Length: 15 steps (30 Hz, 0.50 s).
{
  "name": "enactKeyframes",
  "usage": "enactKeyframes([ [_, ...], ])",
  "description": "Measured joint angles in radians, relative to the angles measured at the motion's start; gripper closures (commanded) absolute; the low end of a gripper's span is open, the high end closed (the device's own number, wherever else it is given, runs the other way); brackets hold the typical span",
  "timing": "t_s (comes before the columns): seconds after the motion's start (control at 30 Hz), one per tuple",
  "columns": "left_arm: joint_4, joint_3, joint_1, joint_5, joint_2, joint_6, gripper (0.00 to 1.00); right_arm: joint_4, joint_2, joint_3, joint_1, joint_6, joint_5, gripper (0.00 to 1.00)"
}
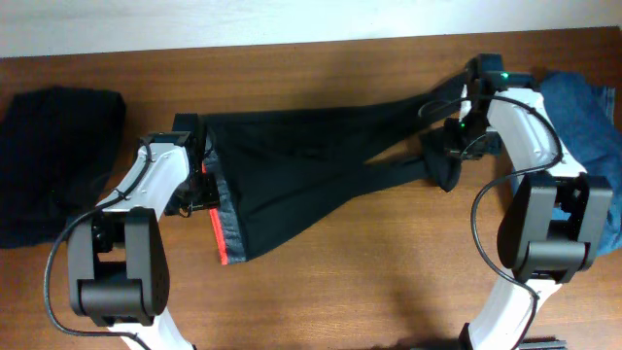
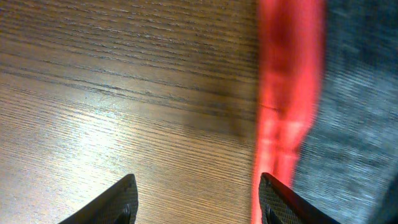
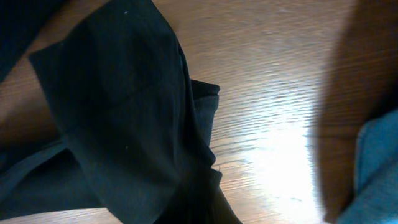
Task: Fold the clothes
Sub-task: 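Pull the pant legs rightward with the right gripper while left holds waistband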
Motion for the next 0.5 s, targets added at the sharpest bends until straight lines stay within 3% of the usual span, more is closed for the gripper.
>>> enactKeyframes([
  [0.27,-0.045,0.017,0.000,0.078,-0.002,0.000,0.50,0.000,0.000,0.000,0.013,-0.010,0.004,0.96],
  [0.43,-0.069,0.042,0.000,0.233,-0.033,0.000,0.49,0.000,0.000,0.000,0.018,-0.011,0.004,0.96],
  [0.5,-0.095,0.043,-0.001,0.280,-0.051,0.000,0.43,0.000,0.000,0.000,0.018,-0.011,0.004,0.96],
])
